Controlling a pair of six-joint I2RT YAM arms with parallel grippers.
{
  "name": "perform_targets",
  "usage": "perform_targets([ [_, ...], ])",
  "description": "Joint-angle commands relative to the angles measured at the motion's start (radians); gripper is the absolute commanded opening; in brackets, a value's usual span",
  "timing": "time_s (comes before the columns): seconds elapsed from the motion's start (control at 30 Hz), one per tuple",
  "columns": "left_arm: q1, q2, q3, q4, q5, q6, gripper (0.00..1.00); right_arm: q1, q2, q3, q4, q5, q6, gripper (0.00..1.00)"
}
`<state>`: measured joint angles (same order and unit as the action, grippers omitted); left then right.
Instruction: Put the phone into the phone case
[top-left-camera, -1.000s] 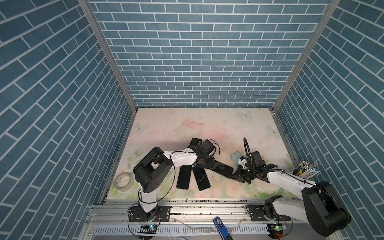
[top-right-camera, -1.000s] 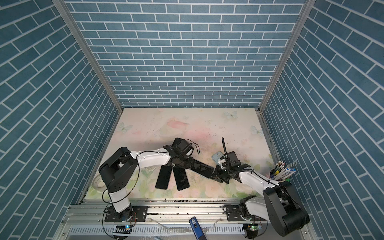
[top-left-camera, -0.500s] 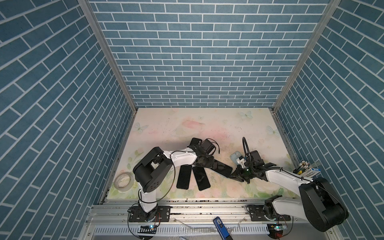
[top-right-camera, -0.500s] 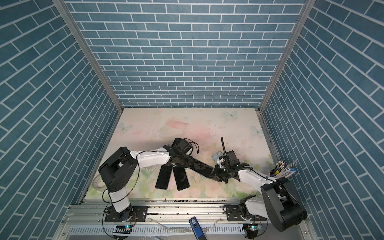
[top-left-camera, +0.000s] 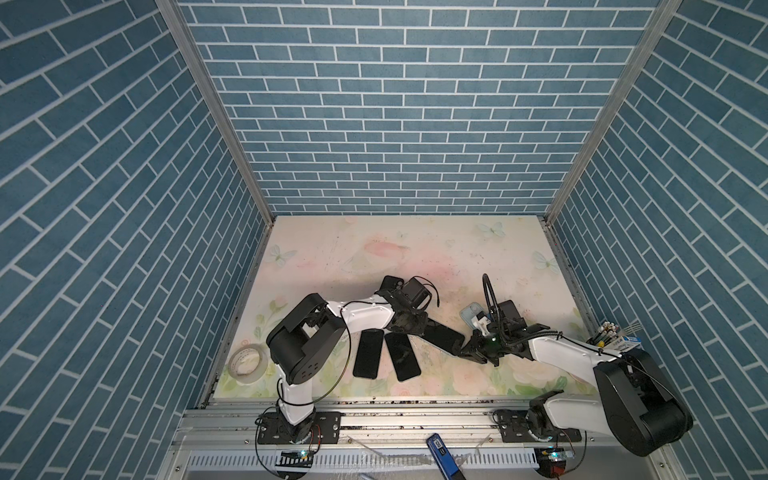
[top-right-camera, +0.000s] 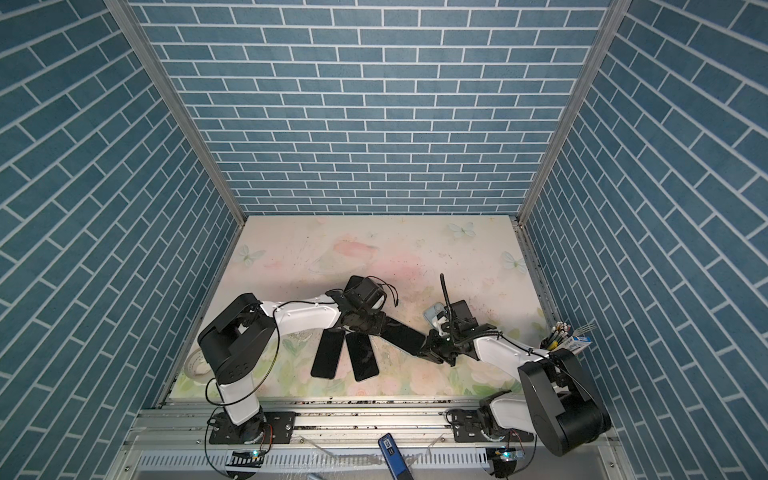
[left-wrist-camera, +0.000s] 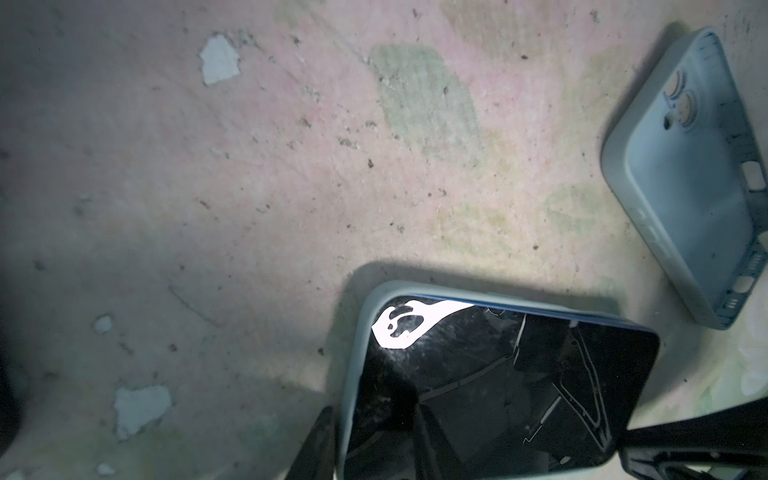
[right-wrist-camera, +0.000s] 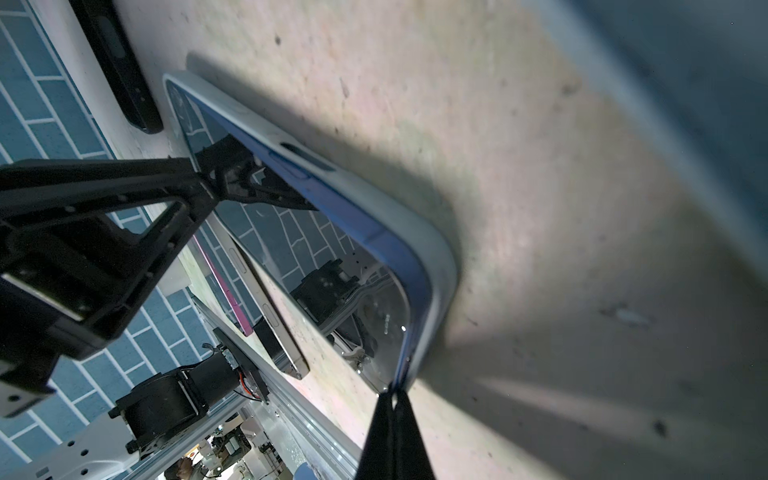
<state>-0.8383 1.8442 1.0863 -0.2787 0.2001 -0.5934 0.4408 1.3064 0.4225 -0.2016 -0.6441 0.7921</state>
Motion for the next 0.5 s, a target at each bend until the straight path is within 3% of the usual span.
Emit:
perform_targets([
  [0.0,-0.028,0.046,0.004,-0.001,0.087,0.003,0.33,0.03,0.083,-0.044,-0.03,0.201,-0.038,0.03],
  [0.23,-0.028,0.027,-0.009,0.006,0.065,0.004,0.32,0.03,0.008,0.01,-0.115,0.19,-0.066,0.09],
  [0.47,-0.042,-0.179,-0.162,0.11,-0.06,-0.02,0.32,0.016,-0.102,0.217,-0.38,0.316,-0.195,0.14],
])
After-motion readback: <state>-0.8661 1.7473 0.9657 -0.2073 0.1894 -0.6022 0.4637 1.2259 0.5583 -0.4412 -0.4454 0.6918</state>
